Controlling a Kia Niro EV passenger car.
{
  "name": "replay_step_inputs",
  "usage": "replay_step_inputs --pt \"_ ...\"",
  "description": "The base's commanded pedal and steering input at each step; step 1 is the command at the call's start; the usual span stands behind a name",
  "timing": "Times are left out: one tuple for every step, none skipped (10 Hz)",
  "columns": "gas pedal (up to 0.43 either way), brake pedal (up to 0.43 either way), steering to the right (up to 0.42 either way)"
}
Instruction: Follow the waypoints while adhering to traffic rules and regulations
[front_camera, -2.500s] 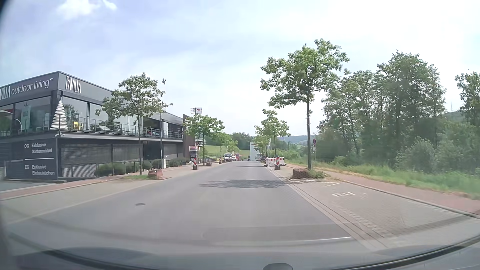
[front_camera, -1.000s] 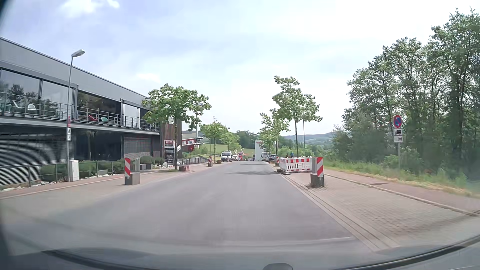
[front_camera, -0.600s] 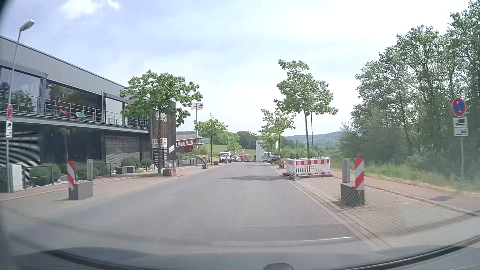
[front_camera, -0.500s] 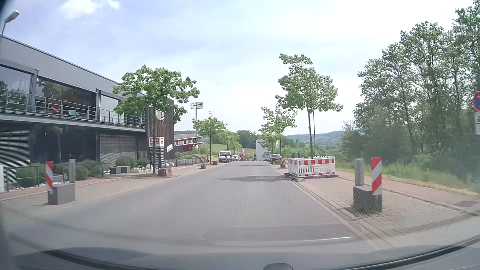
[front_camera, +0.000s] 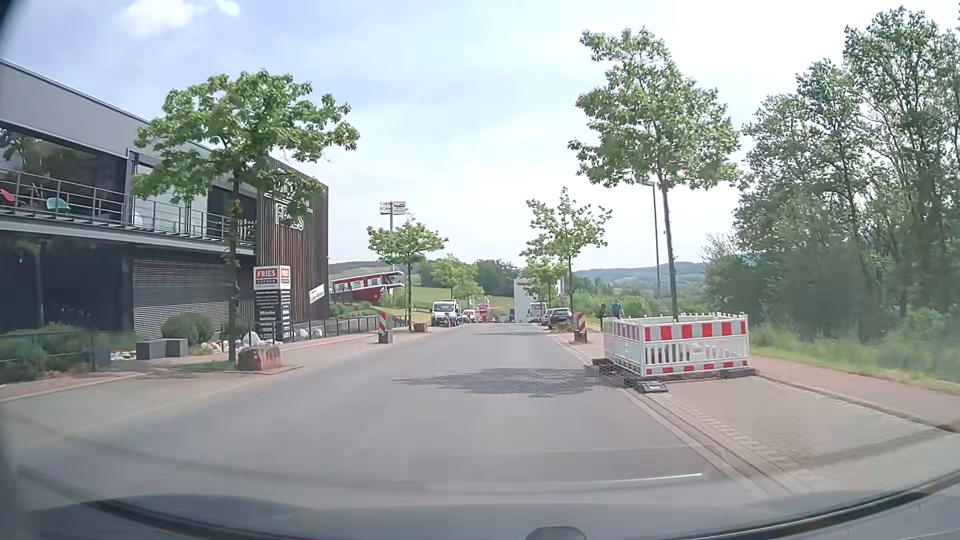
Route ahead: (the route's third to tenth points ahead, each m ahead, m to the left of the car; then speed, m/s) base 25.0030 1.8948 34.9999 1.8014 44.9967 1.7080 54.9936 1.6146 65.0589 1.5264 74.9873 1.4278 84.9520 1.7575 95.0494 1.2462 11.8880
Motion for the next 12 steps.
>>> replay_step_inputs --pt "0.079 0.000 0.002" --pt "0.079 0.000 0.003" --pt "0.079 0.000 0.003" --pt "0.079 0.000 0.003" --pt "0.079 0.000 0.003" --pt "0.079 0.000 0.003" --pt "0.079 0.000 0.003" --pt "0.079 0.000 0.003" --pt "0.079 0.000 0.002" --pt "0.079 0.000 0.001" --pt "0.079 0.000 -0.002" --pt "0.079 0.000 -0.004"
